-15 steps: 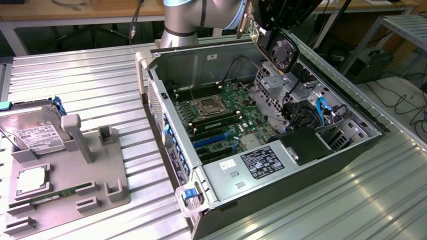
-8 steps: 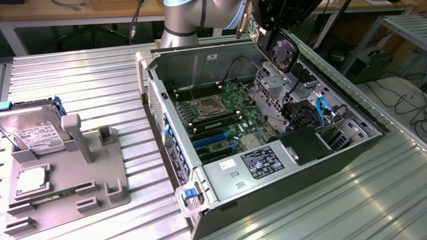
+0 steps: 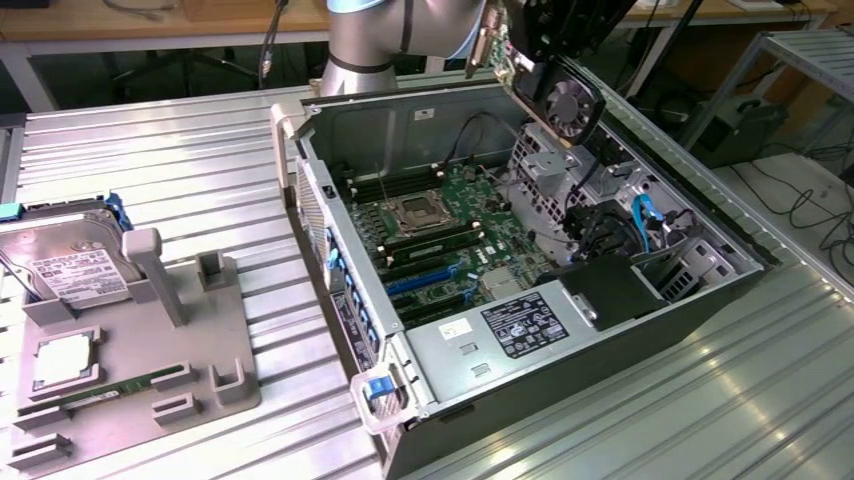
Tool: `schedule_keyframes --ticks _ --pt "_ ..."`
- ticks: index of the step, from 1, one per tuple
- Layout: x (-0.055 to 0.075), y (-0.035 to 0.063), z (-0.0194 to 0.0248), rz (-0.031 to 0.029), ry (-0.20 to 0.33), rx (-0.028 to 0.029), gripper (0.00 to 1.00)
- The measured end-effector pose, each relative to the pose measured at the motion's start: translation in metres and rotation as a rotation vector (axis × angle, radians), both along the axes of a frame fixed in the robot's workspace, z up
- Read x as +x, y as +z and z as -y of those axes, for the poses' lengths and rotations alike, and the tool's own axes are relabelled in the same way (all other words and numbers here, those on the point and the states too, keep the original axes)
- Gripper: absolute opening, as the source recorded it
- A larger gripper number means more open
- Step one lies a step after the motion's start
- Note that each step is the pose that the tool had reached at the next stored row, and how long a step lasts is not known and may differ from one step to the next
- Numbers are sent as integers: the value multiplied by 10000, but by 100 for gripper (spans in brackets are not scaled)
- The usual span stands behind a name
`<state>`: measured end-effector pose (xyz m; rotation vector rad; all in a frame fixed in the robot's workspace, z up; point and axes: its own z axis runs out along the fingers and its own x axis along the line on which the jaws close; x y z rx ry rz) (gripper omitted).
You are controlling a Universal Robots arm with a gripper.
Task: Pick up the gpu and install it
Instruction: 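Insert the gpu into the slot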
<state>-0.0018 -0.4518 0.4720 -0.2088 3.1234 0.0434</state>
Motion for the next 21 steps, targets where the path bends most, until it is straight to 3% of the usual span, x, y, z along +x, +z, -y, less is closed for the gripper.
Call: schedule_keyframes --ticks 21 --pt "-4 0 0 0 2036 0 28"
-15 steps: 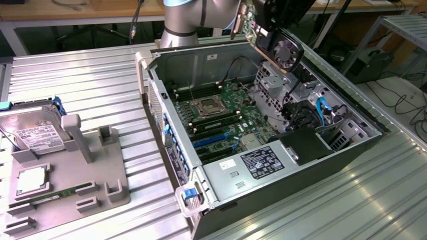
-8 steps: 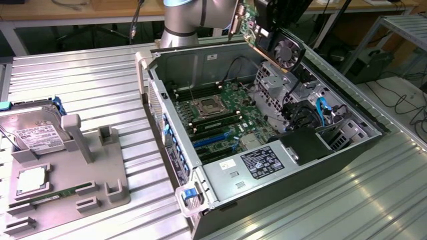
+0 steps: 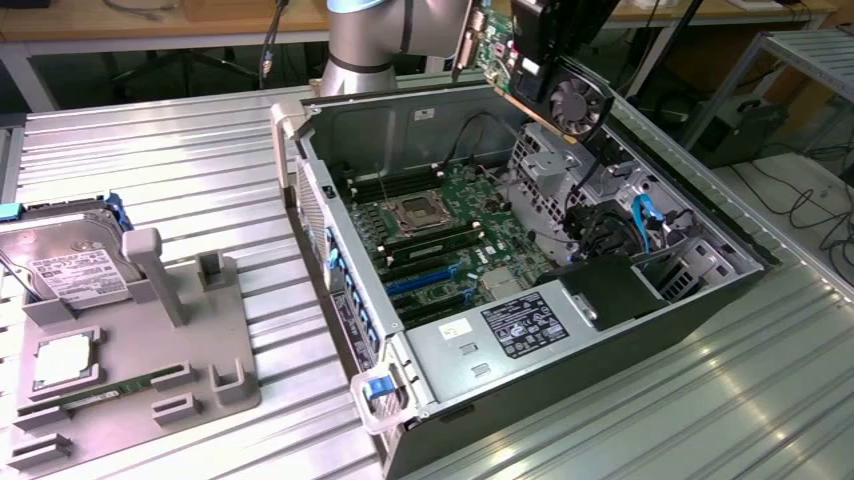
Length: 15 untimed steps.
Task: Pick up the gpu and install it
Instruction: 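Insert the gpu into the slot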
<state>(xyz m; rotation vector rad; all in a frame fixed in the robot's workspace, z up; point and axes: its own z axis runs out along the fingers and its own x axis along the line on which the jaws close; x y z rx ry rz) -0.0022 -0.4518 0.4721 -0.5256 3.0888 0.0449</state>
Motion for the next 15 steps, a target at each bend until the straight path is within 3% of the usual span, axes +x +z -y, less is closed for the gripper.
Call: schedule_keyframes --ticks 15 --pt "0 0 0 0 881 0 28"
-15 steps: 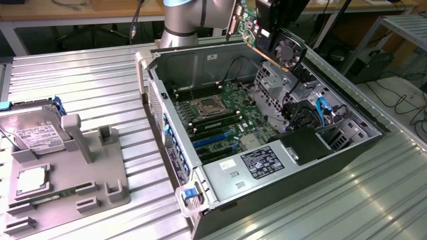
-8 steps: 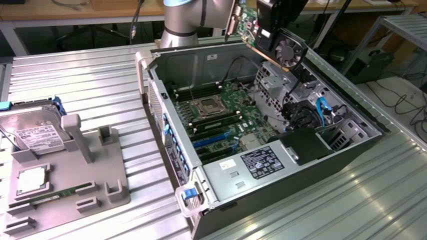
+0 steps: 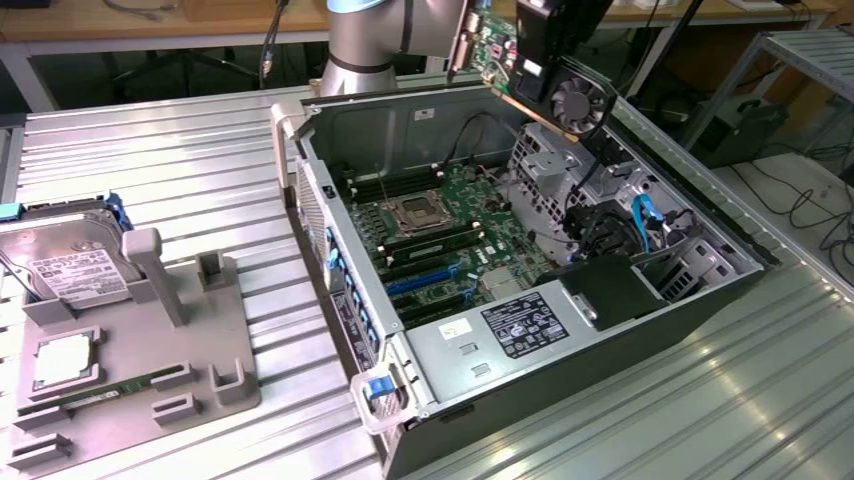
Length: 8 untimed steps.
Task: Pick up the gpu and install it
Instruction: 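Insert the gpu into the slot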
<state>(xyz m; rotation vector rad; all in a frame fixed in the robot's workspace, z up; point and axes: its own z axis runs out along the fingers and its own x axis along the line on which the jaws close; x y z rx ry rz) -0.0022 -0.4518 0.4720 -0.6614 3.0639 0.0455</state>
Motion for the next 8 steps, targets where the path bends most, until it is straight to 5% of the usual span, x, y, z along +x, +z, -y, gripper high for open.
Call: schedule_keyframes --ticks 8 --pt "0 0 0 0 406 0 28"
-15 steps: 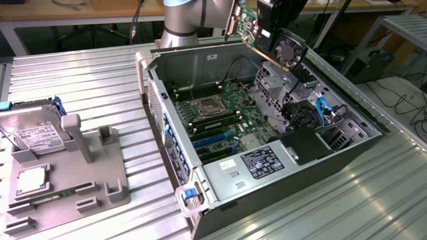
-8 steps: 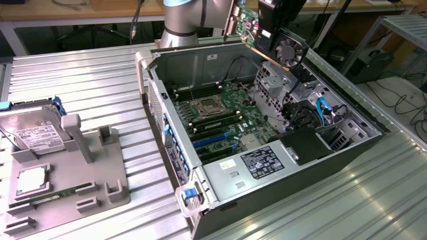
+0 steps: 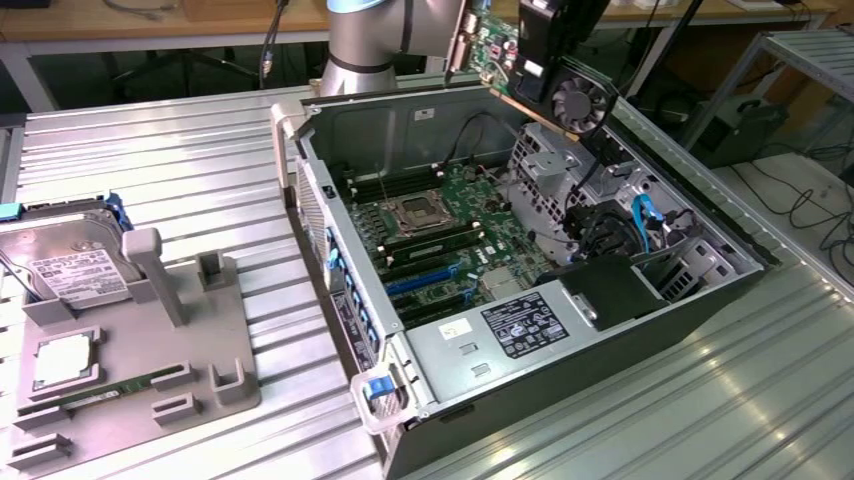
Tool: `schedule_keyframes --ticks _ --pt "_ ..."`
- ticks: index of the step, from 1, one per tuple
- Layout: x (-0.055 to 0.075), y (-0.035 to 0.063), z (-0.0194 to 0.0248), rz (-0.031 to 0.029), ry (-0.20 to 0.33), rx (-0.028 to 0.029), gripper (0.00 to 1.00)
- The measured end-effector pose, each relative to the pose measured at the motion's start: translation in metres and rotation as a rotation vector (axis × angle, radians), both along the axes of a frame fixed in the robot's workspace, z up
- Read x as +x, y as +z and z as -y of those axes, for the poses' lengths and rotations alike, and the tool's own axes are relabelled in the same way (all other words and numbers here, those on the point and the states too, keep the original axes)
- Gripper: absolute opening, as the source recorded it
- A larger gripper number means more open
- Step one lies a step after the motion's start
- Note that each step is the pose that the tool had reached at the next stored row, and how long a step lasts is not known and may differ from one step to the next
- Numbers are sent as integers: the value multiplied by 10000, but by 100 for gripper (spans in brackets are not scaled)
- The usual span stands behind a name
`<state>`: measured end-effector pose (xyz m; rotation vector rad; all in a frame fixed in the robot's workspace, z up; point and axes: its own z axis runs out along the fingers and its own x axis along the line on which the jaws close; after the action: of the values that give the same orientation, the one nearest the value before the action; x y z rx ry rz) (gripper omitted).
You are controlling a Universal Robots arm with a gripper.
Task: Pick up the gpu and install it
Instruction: 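Insert the gpu into the slot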
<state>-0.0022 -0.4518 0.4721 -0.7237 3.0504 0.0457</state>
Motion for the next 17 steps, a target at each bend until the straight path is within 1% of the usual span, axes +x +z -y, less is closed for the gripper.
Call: schedule_keyframes --ticks 17 --pt "0 0 0 0 833 -1 28"
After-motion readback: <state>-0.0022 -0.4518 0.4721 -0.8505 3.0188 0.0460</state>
